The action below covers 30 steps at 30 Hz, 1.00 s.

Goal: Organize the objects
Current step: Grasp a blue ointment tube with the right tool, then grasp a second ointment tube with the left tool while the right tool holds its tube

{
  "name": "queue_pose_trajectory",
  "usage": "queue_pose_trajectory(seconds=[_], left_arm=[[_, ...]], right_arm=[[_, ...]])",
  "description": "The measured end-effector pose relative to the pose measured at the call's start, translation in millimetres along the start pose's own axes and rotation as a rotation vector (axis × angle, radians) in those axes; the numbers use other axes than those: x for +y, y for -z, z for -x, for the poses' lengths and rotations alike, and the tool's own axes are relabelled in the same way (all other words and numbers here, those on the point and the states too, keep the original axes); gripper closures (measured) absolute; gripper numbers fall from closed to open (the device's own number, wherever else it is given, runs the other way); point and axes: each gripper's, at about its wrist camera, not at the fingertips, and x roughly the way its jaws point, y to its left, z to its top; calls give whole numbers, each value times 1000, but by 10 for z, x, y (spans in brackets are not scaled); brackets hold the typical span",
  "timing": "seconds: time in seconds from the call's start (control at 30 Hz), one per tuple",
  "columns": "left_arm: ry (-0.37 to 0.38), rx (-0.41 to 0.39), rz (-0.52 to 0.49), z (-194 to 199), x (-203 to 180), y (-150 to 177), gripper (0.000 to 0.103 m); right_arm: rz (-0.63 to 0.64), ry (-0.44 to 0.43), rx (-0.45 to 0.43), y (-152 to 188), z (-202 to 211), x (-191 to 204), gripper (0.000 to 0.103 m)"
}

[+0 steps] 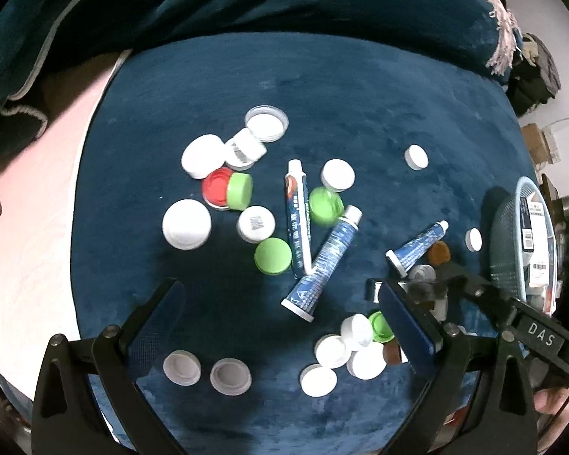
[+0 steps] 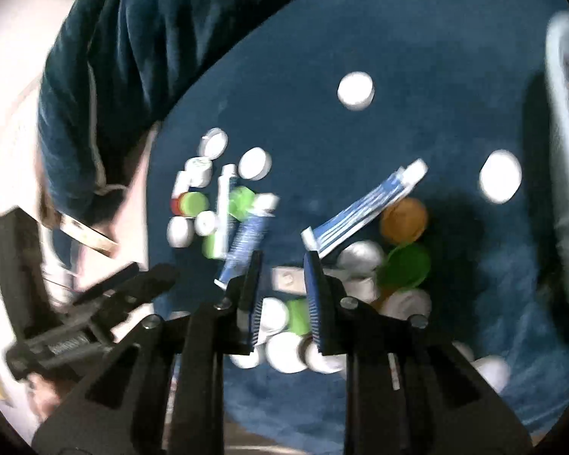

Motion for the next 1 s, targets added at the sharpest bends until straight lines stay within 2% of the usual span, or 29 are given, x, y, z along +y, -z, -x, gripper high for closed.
queue_pose_trajectory(seconds=[0.03, 0.1, 0.3, 0.37, 0.43, 0.5, 0.57, 0.63, 0.7, 0.8, 0.9, 1.0], left_arm=[[1, 0, 4, -6, 15, -4, 1], [3, -4, 13, 4, 41, -3, 1], [4, -30, 54, 71, 135, -21, 1], [5, -32, 68, 82, 168, -17, 1], [3, -30, 76, 86, 188, -11, 1], [0, -28, 74, 77, 210, -8, 1], [-6, -24, 73, 63, 228, -10, 1], [-8, -17, 77, 31, 253, -16, 1], [-5, -12, 82, 9, 277, -20, 1], [4, -19, 103, 26, 329, -34, 1], [16, -38, 124, 82, 383, -45, 1], [12, -48, 132, 119, 436, -36, 1]], right_arm=[[28, 44, -3, -23, 7, 19, 80], [18, 51, 13, -63, -46, -33, 80], [-194, -48, 71, -139, -241, -373, 80], [-222, 3, 87, -165, -364, -391, 80], [-262, 116, 71, -209, -404, -444, 80], [-319, 128, 55, -249, -449, -487, 67], [-363, 111, 58, -305, -527, -527, 63], [-347, 121, 62, -349, -611, -514, 63], [-290, 157, 52, -375, -617, -435, 73], [-192, 128, 41, -422, -588, -241, 85], [-95, 103, 23, -443, -578, 20, 85], [-59, 38, 66, -440, -685, 194, 84]])
